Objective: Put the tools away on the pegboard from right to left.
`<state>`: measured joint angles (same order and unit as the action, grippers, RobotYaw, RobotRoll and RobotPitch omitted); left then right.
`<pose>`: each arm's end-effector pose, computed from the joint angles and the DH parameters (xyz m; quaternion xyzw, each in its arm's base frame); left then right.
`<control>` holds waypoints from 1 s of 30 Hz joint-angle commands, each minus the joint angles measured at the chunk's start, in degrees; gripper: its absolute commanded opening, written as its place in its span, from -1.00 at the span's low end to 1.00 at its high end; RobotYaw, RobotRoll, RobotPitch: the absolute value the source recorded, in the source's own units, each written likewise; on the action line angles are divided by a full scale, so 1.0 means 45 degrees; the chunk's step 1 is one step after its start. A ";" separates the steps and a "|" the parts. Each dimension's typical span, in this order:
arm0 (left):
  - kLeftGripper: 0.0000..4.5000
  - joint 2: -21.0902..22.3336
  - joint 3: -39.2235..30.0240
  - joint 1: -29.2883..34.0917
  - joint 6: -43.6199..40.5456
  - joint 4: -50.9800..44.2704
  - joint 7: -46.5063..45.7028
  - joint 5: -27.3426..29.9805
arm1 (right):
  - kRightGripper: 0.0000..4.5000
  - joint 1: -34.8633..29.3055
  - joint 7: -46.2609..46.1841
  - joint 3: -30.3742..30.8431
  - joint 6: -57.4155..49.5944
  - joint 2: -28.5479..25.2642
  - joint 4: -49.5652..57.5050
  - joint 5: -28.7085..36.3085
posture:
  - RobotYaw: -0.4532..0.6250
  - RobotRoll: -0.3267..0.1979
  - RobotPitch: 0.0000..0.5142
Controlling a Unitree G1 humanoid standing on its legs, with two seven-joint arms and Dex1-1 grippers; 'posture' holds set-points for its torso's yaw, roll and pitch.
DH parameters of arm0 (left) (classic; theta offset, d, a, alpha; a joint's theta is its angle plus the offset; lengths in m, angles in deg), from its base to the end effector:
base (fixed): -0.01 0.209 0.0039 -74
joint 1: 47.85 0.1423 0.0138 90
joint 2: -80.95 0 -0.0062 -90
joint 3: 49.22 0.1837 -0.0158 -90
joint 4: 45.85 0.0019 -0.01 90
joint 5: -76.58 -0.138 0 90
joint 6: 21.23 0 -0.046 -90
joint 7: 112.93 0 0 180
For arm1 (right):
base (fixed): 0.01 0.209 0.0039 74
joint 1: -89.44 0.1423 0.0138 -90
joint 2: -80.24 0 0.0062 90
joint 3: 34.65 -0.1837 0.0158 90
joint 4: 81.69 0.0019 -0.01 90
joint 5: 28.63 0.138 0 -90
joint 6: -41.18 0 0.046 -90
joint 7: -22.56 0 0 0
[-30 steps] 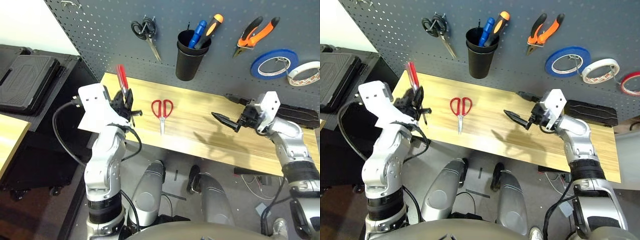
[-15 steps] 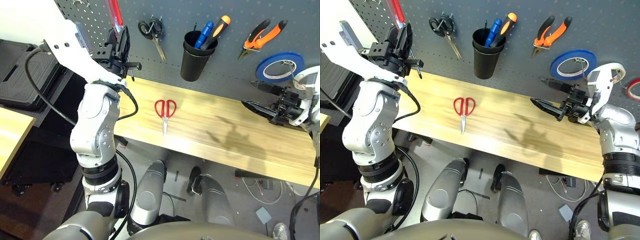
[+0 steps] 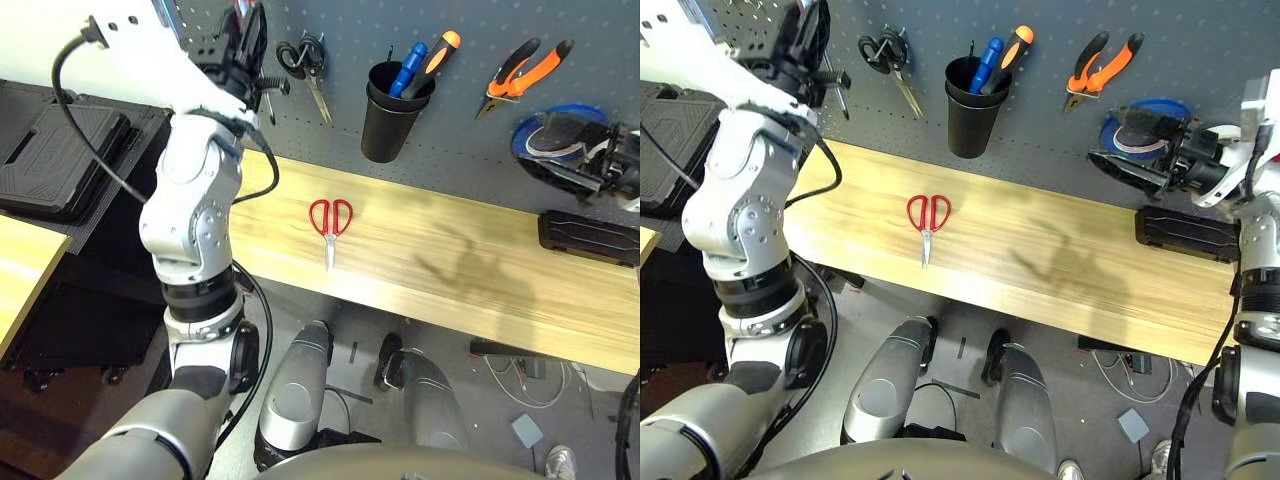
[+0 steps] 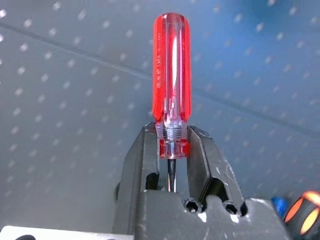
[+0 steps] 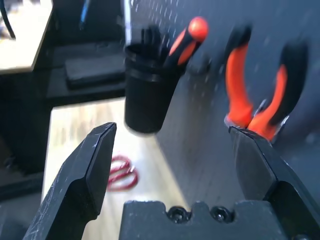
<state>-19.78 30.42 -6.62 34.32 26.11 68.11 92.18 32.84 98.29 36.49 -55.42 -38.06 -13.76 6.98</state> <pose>0.2658 0.1347 0.2740 -0.0776 -0.2655 -0.1247 0.9529 0.2669 -0.3358 0.2142 -0.0811 -0.1592 0.4629 0.8682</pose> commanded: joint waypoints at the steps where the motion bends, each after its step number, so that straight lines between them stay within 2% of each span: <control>1: -0.64 -0.0252 0.0190 -0.0635 0.0417 0.0482 -0.0077 0.0140 | 1.00 -0.0283 -0.0362 -0.0271 0.0141 0.0374 0.0820 0.0241 | 0.24 0.25 -0.24; 10: -0.64 -0.1148 0.0145 -0.2209 0.1156 0.1786 -0.0620 0.0218 | 1.00 -0.1615 -0.1570 -0.0231 -0.0111 0.1340 0.3094 0.0478 | 0.21 0.25 -0.26; 17: -0.64 -0.2003 0.0294 -0.2956 0.1960 0.2852 -0.0928 0.0182 | 1.00 -0.2075 -0.1980 -0.0206 -0.0254 0.1509 0.3621 0.0612 | 0.19 0.25 -0.28; 24: -0.64 -0.2464 0.0612 -0.2981 0.3299 0.4511 -0.0797 -0.0202 | 1.00 -0.1880 -0.2217 -0.0025 -0.0058 0.1748 0.3564 0.0457 | 0.18 0.25 -0.29; 30: -0.64 -0.2402 0.1004 -0.2696 0.4314 0.5917 -0.0638 -0.0703 | 1.00 -0.1837 -0.2453 0.0105 0.0152 0.2067 0.3639 0.0307 | 0.17 0.25 -0.27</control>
<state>-30.50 33.58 -19.66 52.11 51.51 64.55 90.00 24.88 87.38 36.66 -55.54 -28.90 1.59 8.72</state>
